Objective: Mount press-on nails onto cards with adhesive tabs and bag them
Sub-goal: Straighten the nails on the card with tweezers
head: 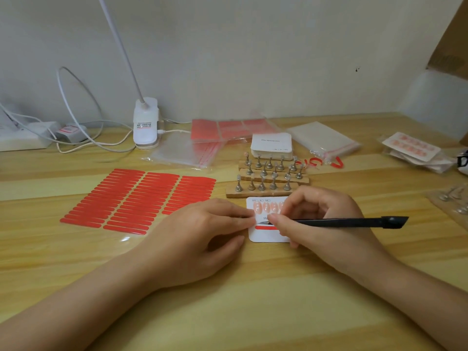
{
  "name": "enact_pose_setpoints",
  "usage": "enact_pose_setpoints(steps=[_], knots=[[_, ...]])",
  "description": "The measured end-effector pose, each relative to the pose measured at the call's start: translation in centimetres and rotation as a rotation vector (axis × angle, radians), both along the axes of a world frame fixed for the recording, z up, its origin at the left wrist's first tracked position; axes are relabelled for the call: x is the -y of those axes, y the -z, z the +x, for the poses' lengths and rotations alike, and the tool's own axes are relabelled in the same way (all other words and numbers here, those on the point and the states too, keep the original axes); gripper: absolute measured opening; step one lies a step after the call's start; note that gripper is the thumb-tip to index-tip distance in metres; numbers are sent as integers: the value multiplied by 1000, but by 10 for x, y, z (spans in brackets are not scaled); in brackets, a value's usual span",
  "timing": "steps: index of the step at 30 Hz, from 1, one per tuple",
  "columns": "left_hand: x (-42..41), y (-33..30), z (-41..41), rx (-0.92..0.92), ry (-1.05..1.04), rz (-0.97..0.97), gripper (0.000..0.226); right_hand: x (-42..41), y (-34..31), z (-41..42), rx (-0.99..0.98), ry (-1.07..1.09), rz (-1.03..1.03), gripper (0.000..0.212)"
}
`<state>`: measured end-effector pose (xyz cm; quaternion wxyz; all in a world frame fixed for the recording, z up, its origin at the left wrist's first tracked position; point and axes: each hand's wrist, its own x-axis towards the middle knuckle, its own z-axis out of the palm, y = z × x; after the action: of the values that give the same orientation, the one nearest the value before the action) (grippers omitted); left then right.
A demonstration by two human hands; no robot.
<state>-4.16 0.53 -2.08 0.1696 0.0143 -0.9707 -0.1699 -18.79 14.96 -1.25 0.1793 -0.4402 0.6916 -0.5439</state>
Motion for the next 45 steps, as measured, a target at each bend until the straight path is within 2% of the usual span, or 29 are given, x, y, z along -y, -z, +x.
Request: enact_pose_setpoints(steps=[12, 30, 37, 45], knots=[[-1, -1, 1, 24, -13, 0, 37, 0, 3, 0, -79, 12, 24, 27], [0, -1, 1, 26, -2, 25, 41, -2, 6, -1, -220, 5, 39, 21], [0, -1, 1, 15, -6, 21, 35, -2, 7, -2, -286, -5, 33, 22], [-1, -1, 1, 30, -2, 30, 41, -1, 8, -3, -242, -3, 48, 17]])
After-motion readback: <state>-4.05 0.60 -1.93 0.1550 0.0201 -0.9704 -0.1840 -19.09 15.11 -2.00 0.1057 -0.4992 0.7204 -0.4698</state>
